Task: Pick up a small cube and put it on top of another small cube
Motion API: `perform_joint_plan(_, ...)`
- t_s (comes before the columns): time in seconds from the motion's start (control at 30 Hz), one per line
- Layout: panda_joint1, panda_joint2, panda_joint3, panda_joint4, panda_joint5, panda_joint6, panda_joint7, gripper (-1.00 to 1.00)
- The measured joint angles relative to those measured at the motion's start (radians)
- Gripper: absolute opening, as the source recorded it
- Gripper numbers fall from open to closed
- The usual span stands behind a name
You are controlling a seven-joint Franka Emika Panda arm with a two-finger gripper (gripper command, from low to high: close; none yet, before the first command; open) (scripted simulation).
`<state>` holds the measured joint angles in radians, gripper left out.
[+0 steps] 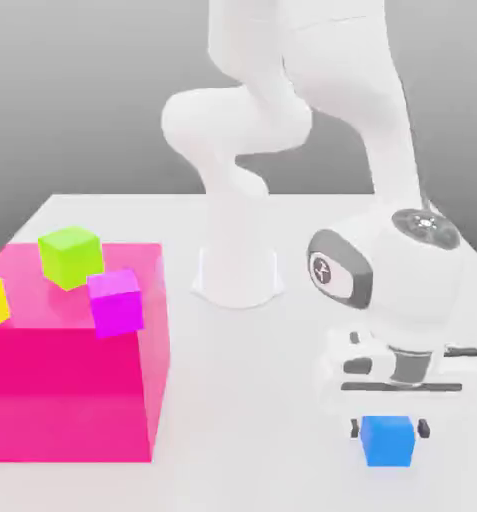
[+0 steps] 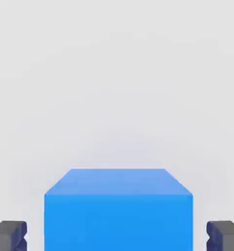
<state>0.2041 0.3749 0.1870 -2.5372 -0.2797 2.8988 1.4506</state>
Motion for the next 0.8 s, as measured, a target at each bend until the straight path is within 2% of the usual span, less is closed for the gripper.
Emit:
perform_joint_plan(0.13,0.001,0.002,-0.001,0.000,-0.002,0.002,0.003,-1.00)
perform_joint_plan(0.3,-0.062,-0.157,0.086,-0.033,0.116,-0.121,-0.086,-1.00)
perform_joint_plan(0.4,-0.112,-0.256,0.047,-0.014,0.142,-0.239,-0.147,-1.00)
perform_joint_plan(0.57,-0.276,-0.419,-0.032,0.043,0.173,-0.455,-0.262,-1.00)
perform_joint_plan(0.8,-0.396,-0.648,-0.177,0.124,0.237,-0.760,-0.440,-1.00)
